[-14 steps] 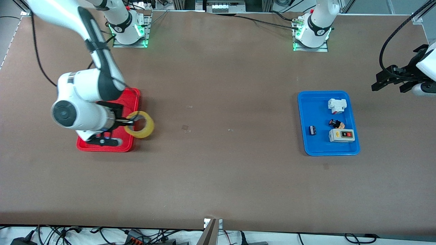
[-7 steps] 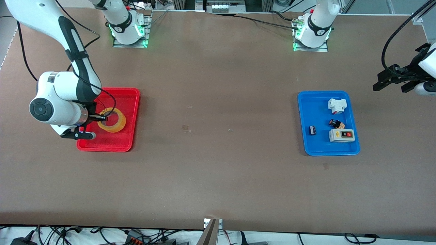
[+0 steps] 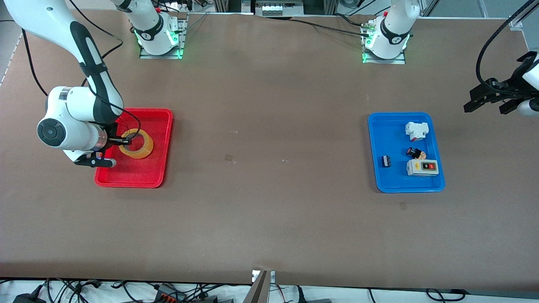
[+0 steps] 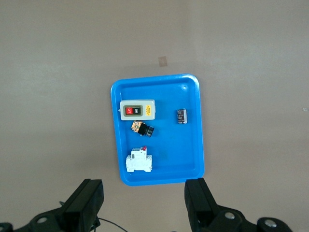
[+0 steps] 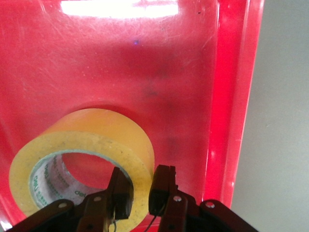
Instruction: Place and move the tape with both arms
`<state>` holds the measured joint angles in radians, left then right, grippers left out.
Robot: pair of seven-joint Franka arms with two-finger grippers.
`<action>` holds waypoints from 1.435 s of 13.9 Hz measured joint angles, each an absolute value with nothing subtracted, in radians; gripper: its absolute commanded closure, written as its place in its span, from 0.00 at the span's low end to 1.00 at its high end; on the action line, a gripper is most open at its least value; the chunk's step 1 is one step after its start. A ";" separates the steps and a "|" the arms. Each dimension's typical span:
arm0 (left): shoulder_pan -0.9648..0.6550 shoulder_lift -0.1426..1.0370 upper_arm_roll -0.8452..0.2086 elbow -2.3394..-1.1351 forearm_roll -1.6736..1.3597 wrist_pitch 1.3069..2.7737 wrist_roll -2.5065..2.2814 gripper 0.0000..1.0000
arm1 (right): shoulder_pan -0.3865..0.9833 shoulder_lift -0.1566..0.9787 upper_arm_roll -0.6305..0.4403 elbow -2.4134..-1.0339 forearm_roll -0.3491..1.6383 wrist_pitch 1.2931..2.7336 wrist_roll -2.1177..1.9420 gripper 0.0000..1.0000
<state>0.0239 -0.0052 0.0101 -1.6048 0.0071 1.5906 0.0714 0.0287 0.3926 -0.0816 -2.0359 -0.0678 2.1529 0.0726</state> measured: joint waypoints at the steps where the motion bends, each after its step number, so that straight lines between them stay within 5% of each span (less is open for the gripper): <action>1: 0.024 -0.005 0.010 -1.605 0.007 1.590 0.071 0.00 | 0.028 0.397 -0.082 -2.037 -0.068 2.154 0.073 0.06; 7: 0.022 -0.005 0.004 -1.604 0.007 1.588 0.071 0.00 | 0.034 0.353 -0.057 -1.957 -0.069 2.032 0.072 0.00; 13: 0.021 -0.005 -0.006 -1.603 0.007 1.575 0.069 0.00 | 0.064 0.289 -0.042 -1.506 -0.069 1.589 0.071 0.00; 20: 0.022 -0.005 -0.007 -1.603 0.007 1.567 0.069 0.00 | 0.058 0.297 -0.045 -1.306 -0.023 1.531 0.070 0.00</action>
<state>0.0217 -0.0054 -0.0066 -1.6030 0.0071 1.5670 0.0687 0.0584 0.2974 -0.0451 -1.3058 -0.0232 1.5315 0.0703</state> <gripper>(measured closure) 0.000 0.000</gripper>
